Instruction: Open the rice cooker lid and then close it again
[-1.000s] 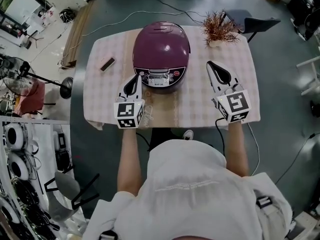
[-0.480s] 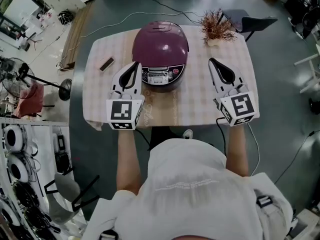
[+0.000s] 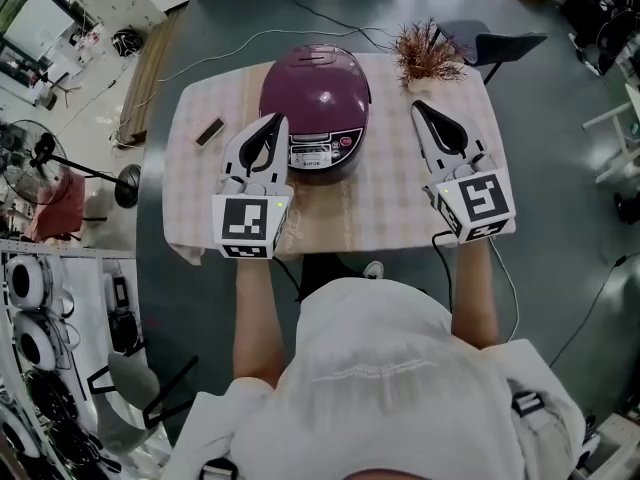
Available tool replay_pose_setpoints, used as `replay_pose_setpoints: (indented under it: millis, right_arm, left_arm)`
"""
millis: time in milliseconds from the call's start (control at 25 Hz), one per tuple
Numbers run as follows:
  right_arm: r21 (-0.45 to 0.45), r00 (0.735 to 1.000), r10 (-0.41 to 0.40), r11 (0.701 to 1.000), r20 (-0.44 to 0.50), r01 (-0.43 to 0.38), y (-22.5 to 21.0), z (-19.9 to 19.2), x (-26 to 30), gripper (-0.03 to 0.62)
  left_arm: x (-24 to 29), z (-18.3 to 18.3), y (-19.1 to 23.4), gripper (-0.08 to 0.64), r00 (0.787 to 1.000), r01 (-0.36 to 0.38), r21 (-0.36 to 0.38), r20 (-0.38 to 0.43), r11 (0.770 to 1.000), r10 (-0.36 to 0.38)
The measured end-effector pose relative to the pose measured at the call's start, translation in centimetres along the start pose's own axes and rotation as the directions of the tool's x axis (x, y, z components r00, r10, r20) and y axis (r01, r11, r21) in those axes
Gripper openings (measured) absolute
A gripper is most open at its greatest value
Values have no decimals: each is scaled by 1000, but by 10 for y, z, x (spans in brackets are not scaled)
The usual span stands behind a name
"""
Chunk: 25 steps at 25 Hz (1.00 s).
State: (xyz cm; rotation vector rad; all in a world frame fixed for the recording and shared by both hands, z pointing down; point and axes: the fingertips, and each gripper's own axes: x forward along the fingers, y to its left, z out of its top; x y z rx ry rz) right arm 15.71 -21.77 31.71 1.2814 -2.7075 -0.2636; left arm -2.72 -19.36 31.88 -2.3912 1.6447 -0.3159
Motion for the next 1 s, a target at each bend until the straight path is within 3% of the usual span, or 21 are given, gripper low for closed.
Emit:
replay_pose_setpoints:
  millis: [1000]
  right_arm:
    - [48,998,-10,999,-68,14,-6,-40,-3,25]
  left_arm:
    - [10,-21,-12,17,997,46,-10,-62,999,-46]
